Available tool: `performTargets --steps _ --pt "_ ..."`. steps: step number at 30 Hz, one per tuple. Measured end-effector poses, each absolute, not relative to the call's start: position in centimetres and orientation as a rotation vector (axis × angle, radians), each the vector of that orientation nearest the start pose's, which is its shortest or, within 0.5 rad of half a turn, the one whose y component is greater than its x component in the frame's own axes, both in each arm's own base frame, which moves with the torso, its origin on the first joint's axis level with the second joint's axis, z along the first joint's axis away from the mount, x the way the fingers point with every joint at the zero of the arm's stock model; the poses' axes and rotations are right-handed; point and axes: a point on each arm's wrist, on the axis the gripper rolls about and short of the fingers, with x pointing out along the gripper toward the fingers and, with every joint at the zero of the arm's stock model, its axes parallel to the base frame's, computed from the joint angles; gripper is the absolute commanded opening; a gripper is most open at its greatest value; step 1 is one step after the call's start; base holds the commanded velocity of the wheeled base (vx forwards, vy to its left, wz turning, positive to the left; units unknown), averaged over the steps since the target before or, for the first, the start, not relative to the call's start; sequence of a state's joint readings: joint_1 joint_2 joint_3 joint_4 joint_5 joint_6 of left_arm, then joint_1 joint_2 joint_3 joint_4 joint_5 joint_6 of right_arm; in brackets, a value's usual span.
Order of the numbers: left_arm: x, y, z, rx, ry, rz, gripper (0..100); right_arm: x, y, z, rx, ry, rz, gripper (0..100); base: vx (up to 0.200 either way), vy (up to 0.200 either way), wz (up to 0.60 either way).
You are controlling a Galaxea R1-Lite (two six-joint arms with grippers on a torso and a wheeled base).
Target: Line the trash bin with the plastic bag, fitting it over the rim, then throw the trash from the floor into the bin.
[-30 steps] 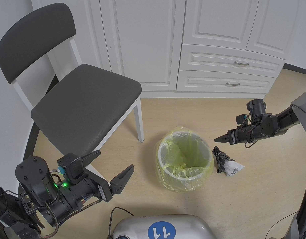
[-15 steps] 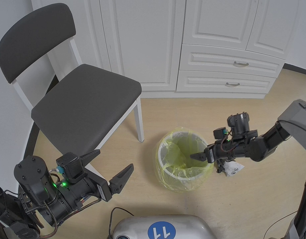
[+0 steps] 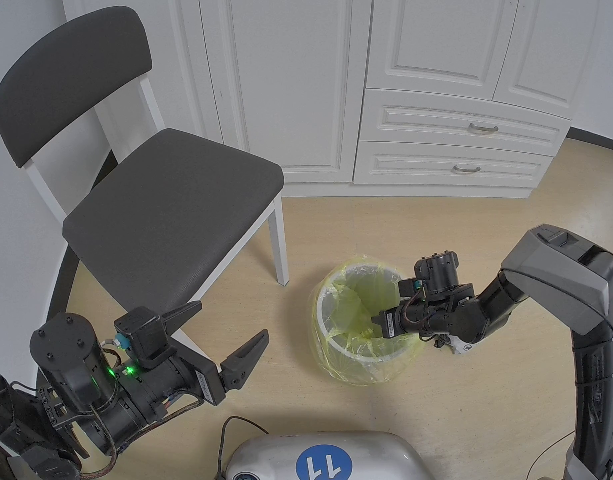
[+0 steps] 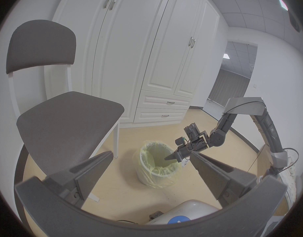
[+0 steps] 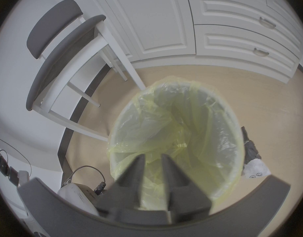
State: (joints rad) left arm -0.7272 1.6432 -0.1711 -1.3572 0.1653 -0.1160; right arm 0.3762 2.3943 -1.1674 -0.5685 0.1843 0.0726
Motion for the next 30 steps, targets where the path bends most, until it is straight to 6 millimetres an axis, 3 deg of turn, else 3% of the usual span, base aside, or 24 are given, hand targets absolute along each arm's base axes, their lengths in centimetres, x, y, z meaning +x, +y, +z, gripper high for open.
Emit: performTargets --steps 8,23,30 --pt "16.4 -14.1 12.0 -0.061 0.142 -0.553 100 40.0 16.8 -1.9 -0.005 0.734 0.512 0 0.000 0.000 0.00" --pt "16.4 -14.1 12.0 -0.060 0.144 -0.554 100 35.5 16.9 -4.0 -0.226 0.865 0.635 0 0.000 0.000 0.00" --pt "16.4 -14.1 11.9 -0.059 0.145 -0.553 100 34.8 17.3 -4.2 -0.237 0.875 0.651 0 0.000 0.000 0.00"
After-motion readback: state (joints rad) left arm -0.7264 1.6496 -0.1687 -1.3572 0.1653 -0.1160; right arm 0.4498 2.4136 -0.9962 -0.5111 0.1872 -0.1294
